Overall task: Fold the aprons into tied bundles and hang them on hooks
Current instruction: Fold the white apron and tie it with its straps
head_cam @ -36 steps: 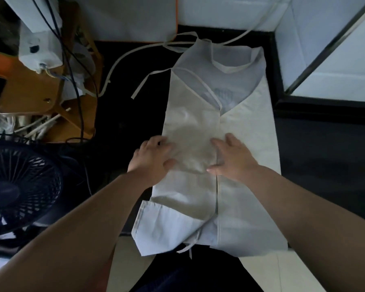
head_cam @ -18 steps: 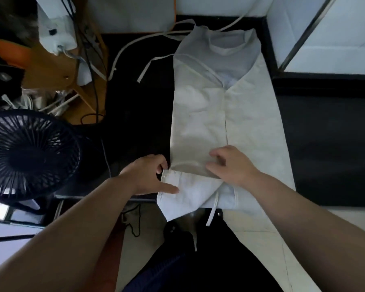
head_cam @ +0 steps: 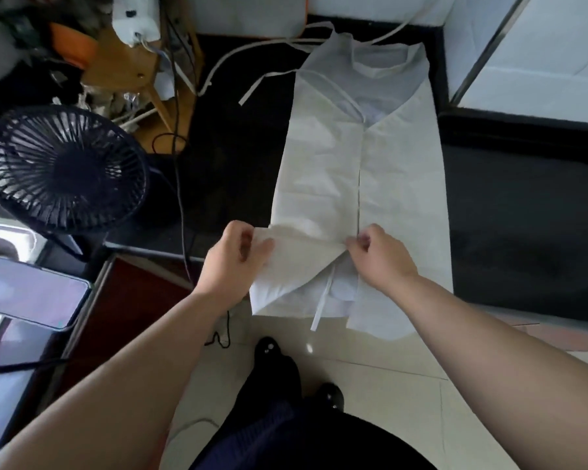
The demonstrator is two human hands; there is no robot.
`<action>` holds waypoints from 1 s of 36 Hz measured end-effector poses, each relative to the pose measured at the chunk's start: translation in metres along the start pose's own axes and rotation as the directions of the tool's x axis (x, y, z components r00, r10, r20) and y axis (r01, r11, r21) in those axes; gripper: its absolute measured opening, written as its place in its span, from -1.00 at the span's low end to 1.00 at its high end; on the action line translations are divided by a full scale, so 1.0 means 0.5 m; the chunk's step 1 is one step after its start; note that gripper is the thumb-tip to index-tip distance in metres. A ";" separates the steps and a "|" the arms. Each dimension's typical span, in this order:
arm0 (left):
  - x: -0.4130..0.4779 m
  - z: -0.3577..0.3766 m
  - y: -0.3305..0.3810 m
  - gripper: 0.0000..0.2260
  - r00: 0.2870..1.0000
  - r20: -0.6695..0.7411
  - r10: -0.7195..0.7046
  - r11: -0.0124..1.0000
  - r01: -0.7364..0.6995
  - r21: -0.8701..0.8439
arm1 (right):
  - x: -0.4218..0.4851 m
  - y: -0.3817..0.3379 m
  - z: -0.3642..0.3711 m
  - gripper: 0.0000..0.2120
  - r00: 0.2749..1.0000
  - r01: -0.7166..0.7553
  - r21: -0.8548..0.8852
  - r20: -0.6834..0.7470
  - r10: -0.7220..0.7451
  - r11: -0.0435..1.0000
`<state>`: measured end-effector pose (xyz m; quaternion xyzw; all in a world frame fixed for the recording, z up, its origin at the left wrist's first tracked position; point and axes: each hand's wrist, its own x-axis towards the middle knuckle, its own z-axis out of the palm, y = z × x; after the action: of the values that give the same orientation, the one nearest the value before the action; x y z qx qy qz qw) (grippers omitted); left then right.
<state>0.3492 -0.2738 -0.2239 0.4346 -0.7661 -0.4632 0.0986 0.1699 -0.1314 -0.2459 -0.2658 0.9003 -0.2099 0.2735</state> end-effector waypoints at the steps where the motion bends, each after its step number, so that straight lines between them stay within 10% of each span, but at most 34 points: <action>1: -0.021 0.011 -0.010 -0.78 0.999 0.004 -0.033 0.997 0.033 -0.069 | -0.005 0.011 0.003 -0.77 0.998 0.016 -0.026 0.057 -0.014 1.000; 5: -0.057 0.035 -0.079 -0.49 0.974 0.125 -0.188 0.982 0.186 0.025 | -0.006 0.020 0.007 -0.81 0.983 0.079 -0.057 0.169 -0.068 0.995; 12: -0.080 0.066 -0.118 -0.94 0.996 0.075 -0.048 0.922 0.015 0.386 | -0.045 0.017 0.011 -0.35 0.958 0.258 -0.191 0.177 -0.225 0.947; 16: -0.100 0.074 -0.090 -0.79 0.991 -0.033 0.132 0.952 -0.117 0.282 | -0.060 0.004 0.027 -0.50 0.903 0.429 -0.316 0.132 -0.409 0.846; 20: -0.128 0.062 -0.056 -0.86 0.989 -0.118 0.089 0.995 -0.082 0.063 | -0.066 -0.026 0.028 -0.96 0.909 0.416 -0.005 0.022 -0.415 0.910; 26: -0.132 0.045 -0.075 -0.72 0.998 0.064 0.020 0.975 -0.033 0.221 | -0.070 -0.045 0.006 -0.85 0.886 0.463 0.118 -0.026 -0.463 0.879; 36: -0.157 0.057 -0.052 -0.90 1.000 -0.010 0.008 0.997 -0.008 0.079 | -0.082 -0.041 -0.007 -0.79 0.904 0.428 0.094 -0.042 -0.426 0.899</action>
<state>0.3954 -0.2017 -0.2404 0.4375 -0.7850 -0.4297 0.0872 0.2041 -0.1222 -0.2168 -0.4403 0.8112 -0.3124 0.2249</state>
